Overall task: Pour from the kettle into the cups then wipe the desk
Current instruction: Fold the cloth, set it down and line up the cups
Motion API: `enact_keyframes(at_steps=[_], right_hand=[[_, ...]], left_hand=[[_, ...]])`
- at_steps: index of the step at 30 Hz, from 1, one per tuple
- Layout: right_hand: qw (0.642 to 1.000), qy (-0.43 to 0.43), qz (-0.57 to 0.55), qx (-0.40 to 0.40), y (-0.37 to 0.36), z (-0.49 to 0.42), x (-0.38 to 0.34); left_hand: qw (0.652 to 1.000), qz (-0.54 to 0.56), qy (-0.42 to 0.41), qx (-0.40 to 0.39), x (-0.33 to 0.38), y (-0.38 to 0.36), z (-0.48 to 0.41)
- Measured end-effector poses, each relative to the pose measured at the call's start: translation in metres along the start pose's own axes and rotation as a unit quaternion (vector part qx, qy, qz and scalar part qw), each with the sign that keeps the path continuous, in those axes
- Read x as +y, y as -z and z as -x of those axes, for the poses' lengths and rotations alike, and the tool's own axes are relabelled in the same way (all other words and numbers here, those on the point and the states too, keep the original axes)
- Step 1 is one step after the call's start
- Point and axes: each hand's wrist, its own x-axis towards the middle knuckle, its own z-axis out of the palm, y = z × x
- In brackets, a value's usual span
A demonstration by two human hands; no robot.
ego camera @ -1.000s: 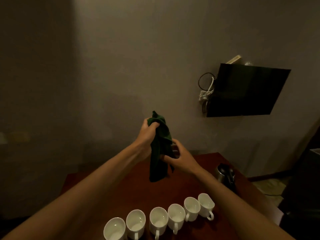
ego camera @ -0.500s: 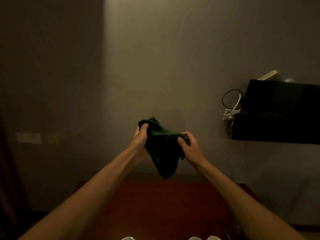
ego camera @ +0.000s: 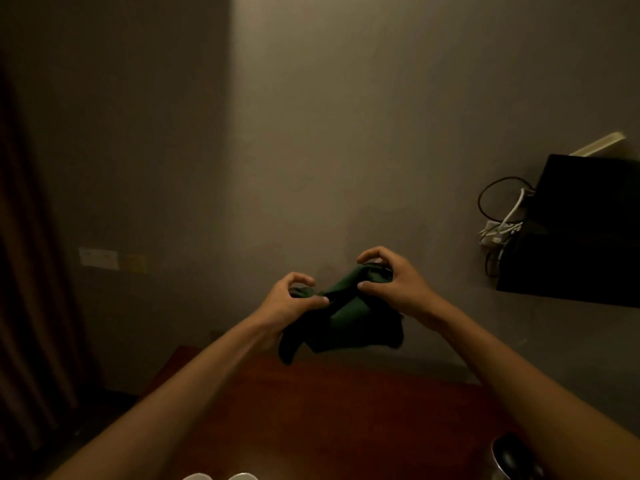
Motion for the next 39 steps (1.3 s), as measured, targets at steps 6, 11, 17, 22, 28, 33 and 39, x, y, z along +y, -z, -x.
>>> enact_keyframes(at_steps=[6, 11, 17, 22, 28, 33, 39], right_hand=[[0.998, 0.036, 0.027, 0.036, 0.002, -0.013, 0.014], [0.999, -0.011, 0.002, 0.036, 0.000, -0.016, 0.030], [0.997, -0.066, -0.020, 0.043, 0.009, -0.023, 0.057], [0.998, -0.051, 0.012, 0.019, 0.022, -0.035, 0.086], [0.996, 0.035, 0.079, -0.004, 0.057, -0.069, 0.099], [0.998, 0.019, 0.064, -0.011, 0.097, -0.095, 0.100], [0.996, -0.079, 0.031, -0.026, 0.119, -0.102, 0.103]], left_hand=[[0.980, -0.157, -0.120, 0.007, 0.002, 0.023, -0.010], [0.917, -0.333, -0.218, 0.017, -0.011, 0.036, -0.028], [0.940, -0.288, -0.185, 0.016, -0.022, 0.046, -0.055], [0.947, -0.274, -0.168, 0.008, -0.018, 0.035, -0.077], [0.870, -0.437, -0.222, 0.048, 0.008, 0.018, -0.094], [0.845, -0.489, -0.215, -0.002, 0.034, 0.028, -0.100], [0.842, -0.520, -0.142, 0.020, 0.040, 0.054, -0.114]])
